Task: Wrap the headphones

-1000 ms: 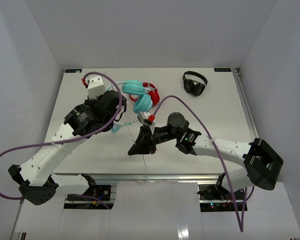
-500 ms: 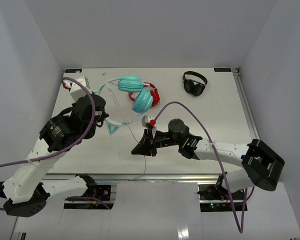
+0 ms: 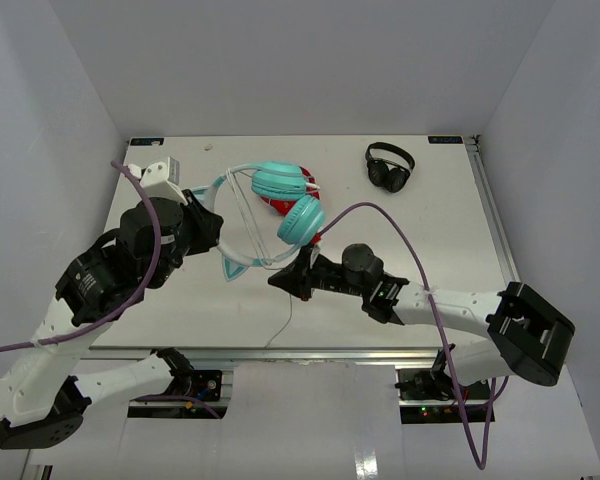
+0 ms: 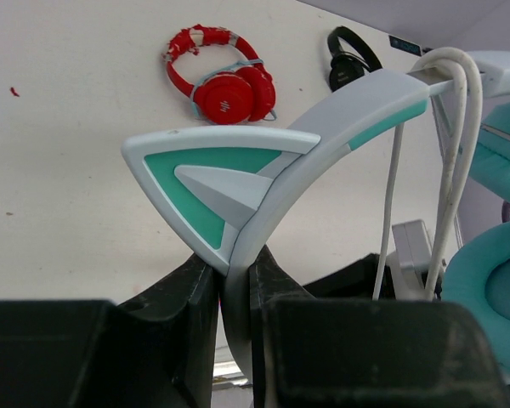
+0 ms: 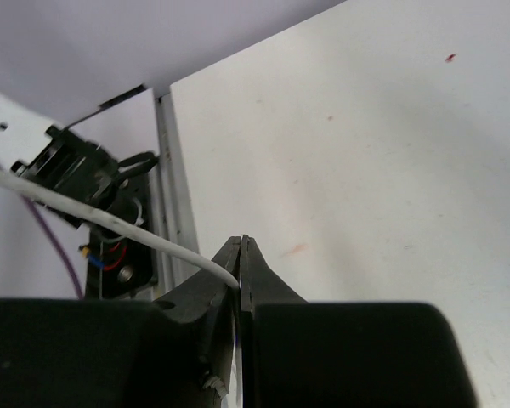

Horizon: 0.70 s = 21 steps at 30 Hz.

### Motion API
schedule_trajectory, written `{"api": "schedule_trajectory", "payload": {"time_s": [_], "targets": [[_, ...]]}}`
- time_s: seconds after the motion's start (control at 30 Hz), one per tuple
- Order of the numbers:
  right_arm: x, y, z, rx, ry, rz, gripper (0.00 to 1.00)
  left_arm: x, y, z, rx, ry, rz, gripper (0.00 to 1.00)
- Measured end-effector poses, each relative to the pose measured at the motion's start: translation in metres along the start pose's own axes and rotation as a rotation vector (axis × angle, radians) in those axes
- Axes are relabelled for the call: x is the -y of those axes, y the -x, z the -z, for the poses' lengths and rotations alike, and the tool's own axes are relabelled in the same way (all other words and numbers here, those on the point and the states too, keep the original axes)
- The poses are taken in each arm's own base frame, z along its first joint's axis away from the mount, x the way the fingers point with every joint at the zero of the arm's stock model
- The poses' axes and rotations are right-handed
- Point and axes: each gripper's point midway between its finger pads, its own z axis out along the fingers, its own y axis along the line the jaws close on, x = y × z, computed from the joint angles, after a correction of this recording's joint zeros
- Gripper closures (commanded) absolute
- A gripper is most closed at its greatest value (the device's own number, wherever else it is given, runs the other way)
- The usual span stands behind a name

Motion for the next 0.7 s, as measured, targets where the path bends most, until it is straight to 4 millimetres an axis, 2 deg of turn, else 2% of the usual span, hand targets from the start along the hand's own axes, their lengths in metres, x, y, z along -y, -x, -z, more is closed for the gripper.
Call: {"api": "schedule_trajectory", "payload": {"time_s": [0.13, 0.3, 0.53, 0.7], "targets": [[0.023, 0.018, -0.002, 0.073, -0.135, 0.001, 0.92, 0.01, -0.015, -0.002, -0.052, -0.066, -0.012, 1.0], [0.052, 0.051, 0.001, 0.195, -0.319, 0.003, 0.92, 0.009, -0.034, -0.011, -0.112, -0.065, -0.047, 1.0], [0.08, 0.07, 0.015, 0.289, -0.478, 0.005, 0.92, -0.003, -0.033, -0.013, -0.097, -0.005, -0.069, 1.0], [0.087, 0.068, 0.026, 0.316, -0.516, -0.003, 0.92, -0.012, -0.027, -0.013, -0.061, 0.04, -0.062, 1.0]]}}
